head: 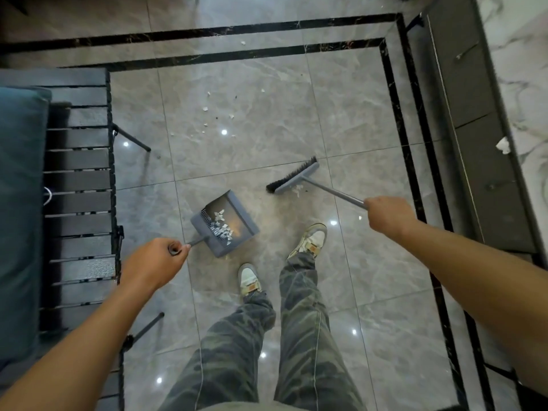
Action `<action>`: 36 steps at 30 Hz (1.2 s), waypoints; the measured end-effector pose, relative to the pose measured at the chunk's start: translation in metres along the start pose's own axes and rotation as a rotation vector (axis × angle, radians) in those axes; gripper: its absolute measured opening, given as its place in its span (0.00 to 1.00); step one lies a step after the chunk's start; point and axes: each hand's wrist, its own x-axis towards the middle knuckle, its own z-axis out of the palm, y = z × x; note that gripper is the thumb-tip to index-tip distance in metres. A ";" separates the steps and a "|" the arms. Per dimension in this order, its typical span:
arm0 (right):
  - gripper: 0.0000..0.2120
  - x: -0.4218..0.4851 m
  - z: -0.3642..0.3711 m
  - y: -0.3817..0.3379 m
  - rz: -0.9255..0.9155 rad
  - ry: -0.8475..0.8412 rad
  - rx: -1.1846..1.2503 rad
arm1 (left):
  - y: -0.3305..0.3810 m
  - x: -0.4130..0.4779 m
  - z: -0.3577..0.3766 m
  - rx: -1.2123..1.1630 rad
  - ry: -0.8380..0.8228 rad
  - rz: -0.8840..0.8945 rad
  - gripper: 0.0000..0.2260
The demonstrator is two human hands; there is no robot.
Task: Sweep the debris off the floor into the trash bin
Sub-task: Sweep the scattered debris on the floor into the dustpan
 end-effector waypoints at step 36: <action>0.09 -0.126 0.036 -0.186 0.211 -0.430 1.152 | 0.061 0.097 -0.007 0.012 0.098 0.008 0.21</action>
